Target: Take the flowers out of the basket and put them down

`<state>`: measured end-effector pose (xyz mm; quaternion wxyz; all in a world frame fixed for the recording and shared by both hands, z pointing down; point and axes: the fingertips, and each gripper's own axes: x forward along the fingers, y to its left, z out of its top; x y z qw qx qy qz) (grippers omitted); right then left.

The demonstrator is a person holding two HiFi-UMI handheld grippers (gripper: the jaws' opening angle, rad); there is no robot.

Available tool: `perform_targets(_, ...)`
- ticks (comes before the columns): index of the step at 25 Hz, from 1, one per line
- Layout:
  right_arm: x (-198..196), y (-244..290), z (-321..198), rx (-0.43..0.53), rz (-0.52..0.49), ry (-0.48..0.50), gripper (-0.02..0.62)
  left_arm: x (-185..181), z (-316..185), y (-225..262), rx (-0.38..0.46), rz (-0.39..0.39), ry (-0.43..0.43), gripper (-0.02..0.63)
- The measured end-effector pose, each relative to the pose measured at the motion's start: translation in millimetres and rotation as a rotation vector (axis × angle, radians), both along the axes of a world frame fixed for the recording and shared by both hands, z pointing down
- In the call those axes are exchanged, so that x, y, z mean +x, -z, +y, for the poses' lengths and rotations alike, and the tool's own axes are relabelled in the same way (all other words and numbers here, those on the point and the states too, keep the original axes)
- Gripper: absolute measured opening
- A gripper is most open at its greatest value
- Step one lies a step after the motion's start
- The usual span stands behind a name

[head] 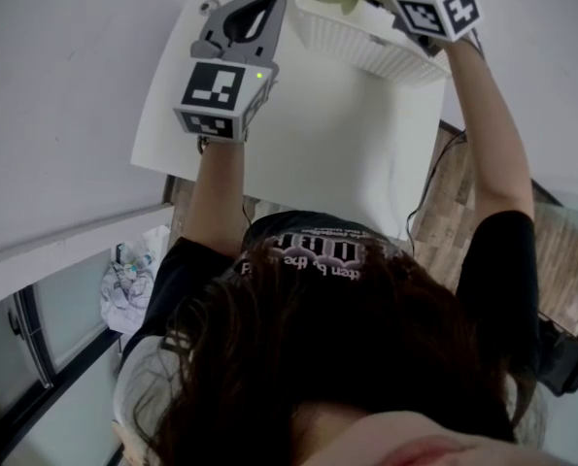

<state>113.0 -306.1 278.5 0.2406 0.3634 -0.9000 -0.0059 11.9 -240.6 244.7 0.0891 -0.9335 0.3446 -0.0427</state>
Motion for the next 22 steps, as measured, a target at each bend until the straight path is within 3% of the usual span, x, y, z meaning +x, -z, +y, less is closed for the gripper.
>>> perform_targets(4,-2.2,-0.9,3.7,0.002,0.002,0.008,0.123,-0.5,5.4,5.3,0.031,0.013,0.005,-0.003)
perform_targets(11,-0.1,0.2,6.3,0.002,0.004,0.010,0.123,-1.3,8.8,3.7,-0.001,0.042,-0.008,-0.003)
perform_targets(22,-6.6,7.7,10.6,0.007,-0.015,0.028,0.123,-13.6,10.7,10.6,0.005,0.051,0.039,-0.003)
